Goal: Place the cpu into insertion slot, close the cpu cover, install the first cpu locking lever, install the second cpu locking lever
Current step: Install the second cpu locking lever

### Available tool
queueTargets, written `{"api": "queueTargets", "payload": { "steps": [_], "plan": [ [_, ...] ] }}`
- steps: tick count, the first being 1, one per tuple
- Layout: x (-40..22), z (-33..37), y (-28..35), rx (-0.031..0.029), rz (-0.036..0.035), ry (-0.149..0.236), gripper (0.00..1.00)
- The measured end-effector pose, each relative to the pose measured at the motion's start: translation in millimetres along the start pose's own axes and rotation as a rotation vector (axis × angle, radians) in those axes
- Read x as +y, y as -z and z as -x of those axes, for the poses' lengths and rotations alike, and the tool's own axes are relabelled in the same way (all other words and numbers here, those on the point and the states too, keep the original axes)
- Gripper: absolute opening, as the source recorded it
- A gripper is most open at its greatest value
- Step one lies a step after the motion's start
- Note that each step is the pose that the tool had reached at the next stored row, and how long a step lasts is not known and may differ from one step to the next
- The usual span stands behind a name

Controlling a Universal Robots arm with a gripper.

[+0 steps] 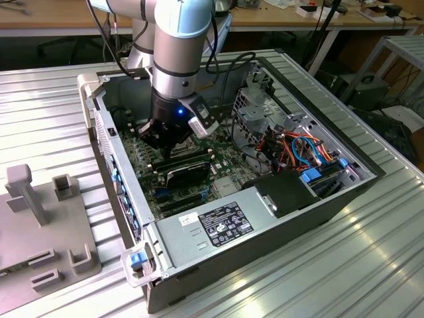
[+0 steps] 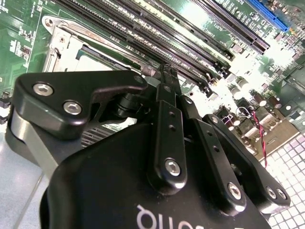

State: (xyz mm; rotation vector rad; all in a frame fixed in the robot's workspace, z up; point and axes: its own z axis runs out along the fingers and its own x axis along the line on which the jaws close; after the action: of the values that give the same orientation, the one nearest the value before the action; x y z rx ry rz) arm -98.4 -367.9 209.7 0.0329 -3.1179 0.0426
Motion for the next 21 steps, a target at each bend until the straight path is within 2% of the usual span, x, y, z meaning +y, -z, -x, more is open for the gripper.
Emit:
{"api": "queueTargets", "payload": {
  "steps": [13,15,21],
  "plan": [
    [1.3,0.0,-0.4,0.0001,0.0,0.0,0.11],
    [1.6,0.0,-1.6,0.0,0.0065,0.0,0.11],
    [2.5,0.1,-1.9,-0.0002,0.0076,0.0,0.11]
  ]
}}
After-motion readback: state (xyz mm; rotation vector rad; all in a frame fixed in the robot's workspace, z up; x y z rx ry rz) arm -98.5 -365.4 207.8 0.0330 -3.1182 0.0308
